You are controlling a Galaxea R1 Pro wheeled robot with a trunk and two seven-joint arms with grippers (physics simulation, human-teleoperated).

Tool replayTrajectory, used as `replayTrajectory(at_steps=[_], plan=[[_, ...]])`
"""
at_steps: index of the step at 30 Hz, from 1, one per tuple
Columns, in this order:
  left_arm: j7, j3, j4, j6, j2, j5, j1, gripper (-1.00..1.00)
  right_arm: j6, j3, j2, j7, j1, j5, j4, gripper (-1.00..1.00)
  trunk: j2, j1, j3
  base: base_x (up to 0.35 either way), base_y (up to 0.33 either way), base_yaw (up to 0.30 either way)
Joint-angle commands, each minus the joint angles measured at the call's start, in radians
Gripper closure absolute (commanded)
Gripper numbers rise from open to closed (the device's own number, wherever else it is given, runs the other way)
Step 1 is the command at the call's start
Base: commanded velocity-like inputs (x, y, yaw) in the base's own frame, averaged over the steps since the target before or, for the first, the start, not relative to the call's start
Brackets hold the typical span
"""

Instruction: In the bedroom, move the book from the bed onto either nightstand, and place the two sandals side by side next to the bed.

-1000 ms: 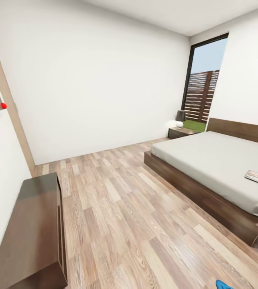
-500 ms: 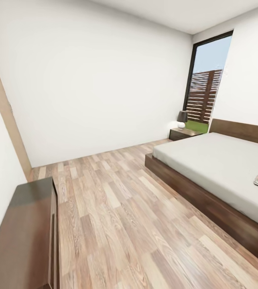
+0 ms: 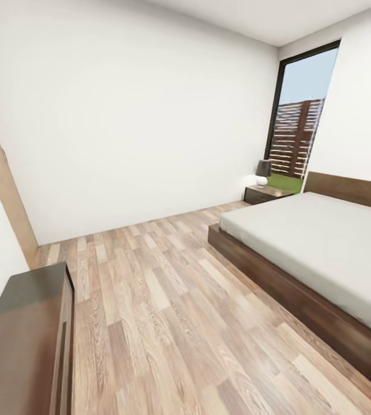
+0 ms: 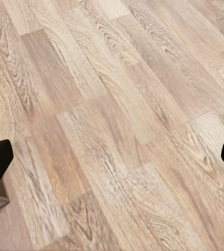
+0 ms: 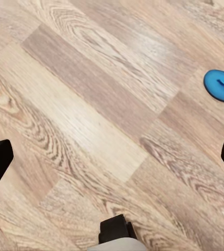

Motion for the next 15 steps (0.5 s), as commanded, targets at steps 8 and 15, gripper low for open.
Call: replayTrajectory(at_steps=[8, 15], plan=[[0.000, 0.001, 0.001, -0.003, 0.000, 0.001, -0.001, -1.00, -0.004, 0.003, 0.000, 0.000, -0.001, -0.010, 0.001, -1.00, 0.000, 0.001, -0.001, 0.318, -0.001, 0.000], [0.000, 0.001, 0.001, -0.003, 0.000, 0.000, -0.001, -1.00, -0.004, 0.003, 0.000, 0.000, -0.001, -0.010, 0.001, -1.00, 0.000, 0.001, -0.001, 0.324, 0.000, 0.000]])
